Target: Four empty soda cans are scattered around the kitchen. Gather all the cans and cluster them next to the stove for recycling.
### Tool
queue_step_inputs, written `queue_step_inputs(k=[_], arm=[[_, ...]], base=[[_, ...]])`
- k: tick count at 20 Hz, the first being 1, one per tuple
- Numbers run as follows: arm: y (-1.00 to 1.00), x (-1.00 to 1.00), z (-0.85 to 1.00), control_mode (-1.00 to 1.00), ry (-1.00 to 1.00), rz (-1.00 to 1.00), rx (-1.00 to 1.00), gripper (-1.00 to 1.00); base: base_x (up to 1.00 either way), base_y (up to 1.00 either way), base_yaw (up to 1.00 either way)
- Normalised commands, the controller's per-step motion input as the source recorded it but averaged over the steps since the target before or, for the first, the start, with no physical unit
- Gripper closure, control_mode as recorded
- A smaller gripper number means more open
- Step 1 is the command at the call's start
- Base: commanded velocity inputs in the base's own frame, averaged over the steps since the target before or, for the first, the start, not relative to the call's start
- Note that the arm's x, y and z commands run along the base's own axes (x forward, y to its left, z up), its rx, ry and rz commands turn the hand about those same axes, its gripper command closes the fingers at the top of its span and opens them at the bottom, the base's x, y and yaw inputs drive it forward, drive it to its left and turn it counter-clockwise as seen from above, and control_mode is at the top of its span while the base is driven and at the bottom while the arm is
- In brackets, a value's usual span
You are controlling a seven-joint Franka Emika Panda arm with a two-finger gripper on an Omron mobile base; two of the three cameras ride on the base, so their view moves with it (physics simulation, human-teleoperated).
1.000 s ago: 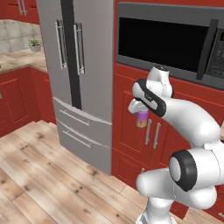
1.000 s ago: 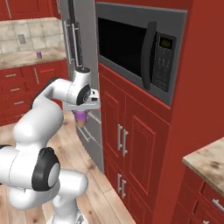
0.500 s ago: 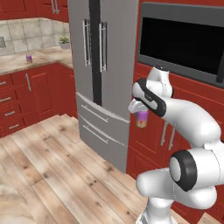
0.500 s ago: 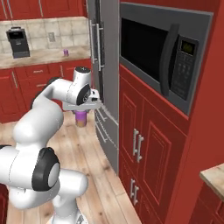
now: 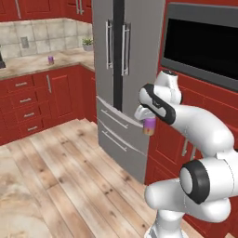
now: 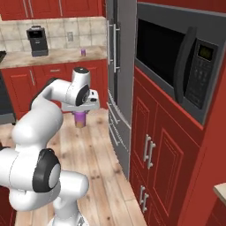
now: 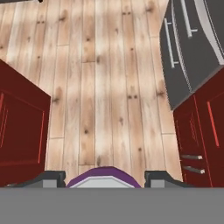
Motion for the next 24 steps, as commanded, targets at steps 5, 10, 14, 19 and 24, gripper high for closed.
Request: queue_step_inputs(k=[5,10,14,19,24], arm=[[0.00,0.00,0.00,1.00,0.00,0.00,0.00,1.00],[0.00,0.00,0.00,1.00,0.00,0.00,0.00,1.00],[0.00,0.00,0.00,1.00,0.00,0.00,0.00,1.00],[0.00,0.00,0.00,1.00,0.00,0.00,0.00,1.00],[0.00,0.00,0.00,1.00,0.00,0.00,0.00,1.00]], base=[[0.60,0.00,0.10],[0.66,0.00,0.08],[0.59,0.00,0.10],[0.58,0.00,0.13],[0.59,0.00,0.12]])
